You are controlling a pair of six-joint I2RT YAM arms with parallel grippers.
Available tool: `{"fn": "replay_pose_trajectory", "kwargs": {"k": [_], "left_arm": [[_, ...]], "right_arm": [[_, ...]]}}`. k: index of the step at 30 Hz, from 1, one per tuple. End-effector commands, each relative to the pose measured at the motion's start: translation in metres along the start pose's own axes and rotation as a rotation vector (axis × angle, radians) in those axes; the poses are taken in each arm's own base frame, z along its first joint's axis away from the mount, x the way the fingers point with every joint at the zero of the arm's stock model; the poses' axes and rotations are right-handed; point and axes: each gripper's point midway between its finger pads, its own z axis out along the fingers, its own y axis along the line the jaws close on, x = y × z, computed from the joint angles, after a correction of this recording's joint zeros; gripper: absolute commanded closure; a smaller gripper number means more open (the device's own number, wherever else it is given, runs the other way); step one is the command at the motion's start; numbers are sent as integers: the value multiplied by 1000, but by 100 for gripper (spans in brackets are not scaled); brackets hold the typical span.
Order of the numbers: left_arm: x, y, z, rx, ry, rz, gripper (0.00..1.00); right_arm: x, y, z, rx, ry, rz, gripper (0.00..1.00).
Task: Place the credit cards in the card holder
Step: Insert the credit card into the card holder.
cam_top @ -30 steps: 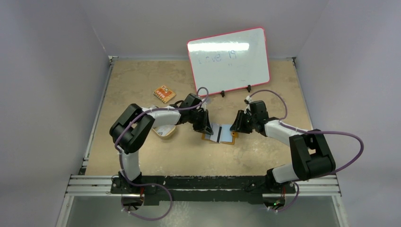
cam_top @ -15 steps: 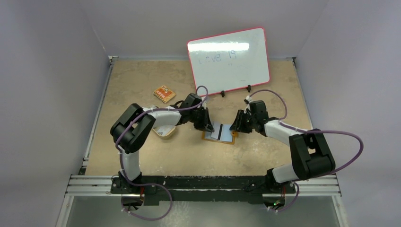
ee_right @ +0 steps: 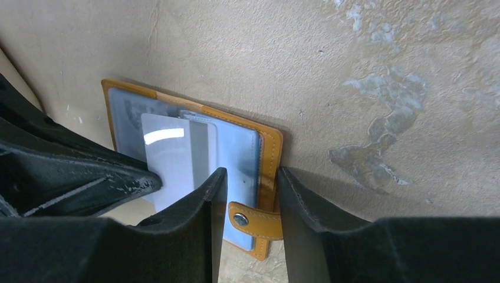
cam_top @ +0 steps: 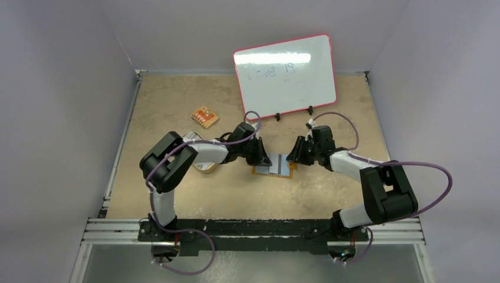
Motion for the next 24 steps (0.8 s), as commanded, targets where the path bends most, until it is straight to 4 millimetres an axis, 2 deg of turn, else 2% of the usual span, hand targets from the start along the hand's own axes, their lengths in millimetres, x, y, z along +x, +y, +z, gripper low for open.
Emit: {"fn": "replay_pose_trajectory", "kwargs": {"k": [1, 6, 11, 17, 24], "left_arm": [[-9, -19, 5, 23, -93, 0, 99], [-15, -27, -1, 21, -134, 3, 85], [-25, -23, -13, -46, -181, 36, 77], [-33, -26, -21, -67, -216, 56, 70], [-29, -22, -16, -70, -199, 57, 68]], "right_arm": [[5, 2, 0, -20, -4, 37, 61], [11, 7, -3, -41, 24, 50, 61], [0, 5, -15, 5, -9, 40, 59], [-2, 6, -19, 14, -10, 31, 56], [3, 3, -11, 5, -1, 35, 57]]}}
